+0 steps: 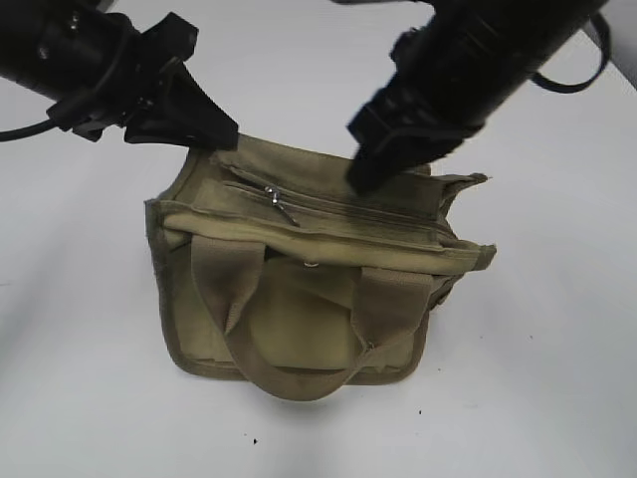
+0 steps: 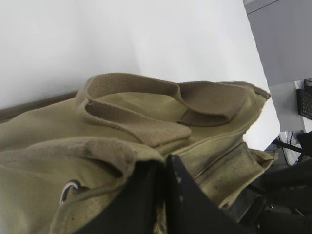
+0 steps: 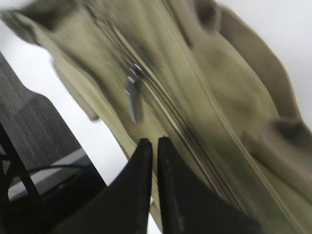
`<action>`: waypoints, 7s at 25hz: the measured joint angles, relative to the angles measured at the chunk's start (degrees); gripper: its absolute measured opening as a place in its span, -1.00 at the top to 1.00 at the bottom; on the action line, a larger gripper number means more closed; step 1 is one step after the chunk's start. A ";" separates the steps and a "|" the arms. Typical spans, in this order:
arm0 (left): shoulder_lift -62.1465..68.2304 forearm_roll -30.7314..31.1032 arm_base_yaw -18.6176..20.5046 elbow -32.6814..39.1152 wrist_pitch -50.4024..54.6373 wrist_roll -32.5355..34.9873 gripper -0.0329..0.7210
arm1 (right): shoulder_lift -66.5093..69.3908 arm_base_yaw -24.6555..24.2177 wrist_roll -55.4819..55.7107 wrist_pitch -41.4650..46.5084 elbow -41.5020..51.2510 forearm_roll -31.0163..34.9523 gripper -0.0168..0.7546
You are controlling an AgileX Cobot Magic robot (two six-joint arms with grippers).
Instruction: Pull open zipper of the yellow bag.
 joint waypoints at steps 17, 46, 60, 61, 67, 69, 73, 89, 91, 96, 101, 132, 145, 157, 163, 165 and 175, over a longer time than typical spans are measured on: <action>0.00 1.10 0.00 -2.15 0.97 0.00 0.86 | 4.57 4.52 -3.60 -13.73 0.00 -1.19 0.20; 0.00 1.34 0.00 -2.33 1.37 0.00 0.86 | 4.61 9.41 7.96 -13.46 0.04 -14.68 0.07; 0.05 1.14 0.00 -2.33 1.77 0.00 0.86 | 6.58 10.22 9.25 -12.06 0.04 -17.99 0.83; 0.05 0.94 0.00 -2.33 1.82 0.00 0.86 | 6.61 10.22 9.25 -11.82 0.04 -17.99 0.91; 0.05 0.65 0.00 -2.33 2.52 0.00 0.86 | 6.57 10.22 9.32 -9.01 -0.01 -18.79 0.95; 0.05 0.51 0.00 -2.33 2.58 0.00 0.86 | 5.79 10.23 9.69 -7.87 -0.01 -19.82 0.95; 0.05 0.51 0.00 -2.33 2.41 0.00 0.86 | 2.77 9.76 11.54 -4.45 -0.01 -23.28 0.95; 0.05 2.89 0.00 -2.71 2.26 0.00 0.86 | -1.77 -6.63 12.85 11.64 -0.01 -22.70 0.95; 0.05 3.01 0.00 -2.71 2.26 0.00 0.86 | -1.77 -7.06 12.90 11.70 -0.01 -20.25 0.95; -1.02 7.32 0.00 -2.71 2.62 0.00 0.62 | -2.96 -7.06 15.57 11.77 -0.01 -15.57 0.93; -7.72 17.10 0.00 -2.87 3.46 -0.67 0.13 | -9.20 -7.06 21.15 11.77 1.35 -17.90 0.87; -91.25 43.35 0.00 37.68 11.65 -16.54 0.03 | -84.55 -7.06 22.18 5.30 50.14 -21.54 0.86; -91.55 44.29 0.00 38.66 10.00 -16.54 0.03 | -85.17 -7.06 16.01 5.30 50.18 -17.06 0.86; -91.55 44.29 0.16 38.67 9.87 -16.54 0.03 | -85.17 -7.74 15.88 5.30 50.18 -16.35 0.86; -91.55 44.29 10.57 38.73 9.87 -16.54 0.03 | -86.11 -20.54 15.88 5.30 50.18 -15.94 0.86; -91.55 44.29 15.29 38.73 9.83 -16.54 0.04 | -87.62 -24.99 15.88 5.30 50.18 -15.94 0.86; -91.55 44.29 19.34 38.73 9.83 -16.54 0.08 | -94.04 -28.19 15.80 5.30 50.25 -15.26 0.86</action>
